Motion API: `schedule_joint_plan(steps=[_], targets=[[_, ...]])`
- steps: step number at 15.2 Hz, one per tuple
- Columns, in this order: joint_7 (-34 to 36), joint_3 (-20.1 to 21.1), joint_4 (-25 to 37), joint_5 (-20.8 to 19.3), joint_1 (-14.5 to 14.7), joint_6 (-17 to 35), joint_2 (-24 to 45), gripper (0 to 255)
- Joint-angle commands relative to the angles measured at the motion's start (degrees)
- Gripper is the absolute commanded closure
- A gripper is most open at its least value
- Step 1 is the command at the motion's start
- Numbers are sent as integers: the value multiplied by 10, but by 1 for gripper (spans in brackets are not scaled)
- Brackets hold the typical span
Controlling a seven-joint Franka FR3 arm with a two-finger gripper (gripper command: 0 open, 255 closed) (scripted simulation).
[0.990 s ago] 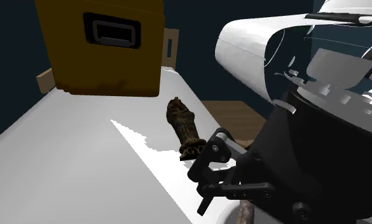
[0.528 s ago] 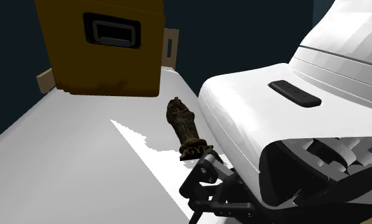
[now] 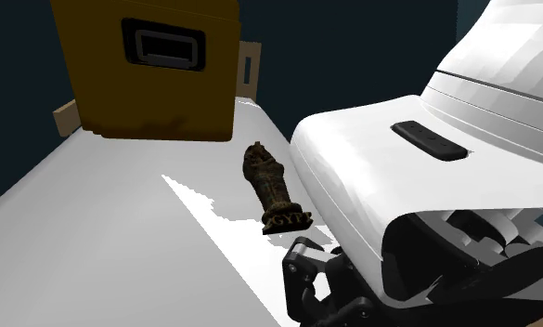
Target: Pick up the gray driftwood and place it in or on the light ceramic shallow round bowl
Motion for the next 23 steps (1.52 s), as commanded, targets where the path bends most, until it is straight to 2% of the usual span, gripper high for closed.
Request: schedule_joint_plan(steps=[1, 8, 21, 23], targets=[[0, 0, 0, 0, 0, 0, 0, 255], [0, 0, 0, 0, 0, 0, 0, 255], [4, -2, 125, -16, -12, -98, 29, 255], [10, -1, 121, -9, -7, -106, 16, 255]])
